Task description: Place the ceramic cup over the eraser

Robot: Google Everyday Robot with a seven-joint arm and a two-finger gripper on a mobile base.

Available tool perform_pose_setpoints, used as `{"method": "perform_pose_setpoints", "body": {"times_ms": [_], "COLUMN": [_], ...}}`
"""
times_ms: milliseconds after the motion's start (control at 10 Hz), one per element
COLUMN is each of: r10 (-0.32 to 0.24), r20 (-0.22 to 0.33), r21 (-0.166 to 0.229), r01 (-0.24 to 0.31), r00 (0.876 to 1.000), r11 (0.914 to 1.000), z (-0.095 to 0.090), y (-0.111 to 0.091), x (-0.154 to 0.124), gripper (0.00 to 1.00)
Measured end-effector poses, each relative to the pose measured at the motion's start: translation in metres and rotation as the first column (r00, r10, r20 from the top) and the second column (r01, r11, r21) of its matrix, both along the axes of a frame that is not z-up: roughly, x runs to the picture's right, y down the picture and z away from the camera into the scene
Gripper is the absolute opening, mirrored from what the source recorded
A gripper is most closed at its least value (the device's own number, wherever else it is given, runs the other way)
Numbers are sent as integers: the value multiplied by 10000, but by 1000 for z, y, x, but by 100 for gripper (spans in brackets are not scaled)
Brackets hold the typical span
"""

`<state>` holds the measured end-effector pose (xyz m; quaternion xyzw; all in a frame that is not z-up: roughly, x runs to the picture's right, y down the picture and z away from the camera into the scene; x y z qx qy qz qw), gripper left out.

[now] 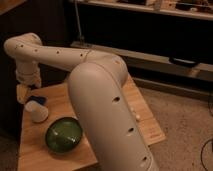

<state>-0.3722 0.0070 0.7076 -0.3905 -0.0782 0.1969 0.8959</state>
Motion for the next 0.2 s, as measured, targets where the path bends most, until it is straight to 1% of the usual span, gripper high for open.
{"method": "perform_pose_setpoints", "body": {"times_ms": [200], "r10": [192], "r20": [13], "r21": [-191], "r01": [-192], "r00": [9998], "r11": [9996], "z": [2], "y": [-2], "x": [6], "gripper": [80]}}
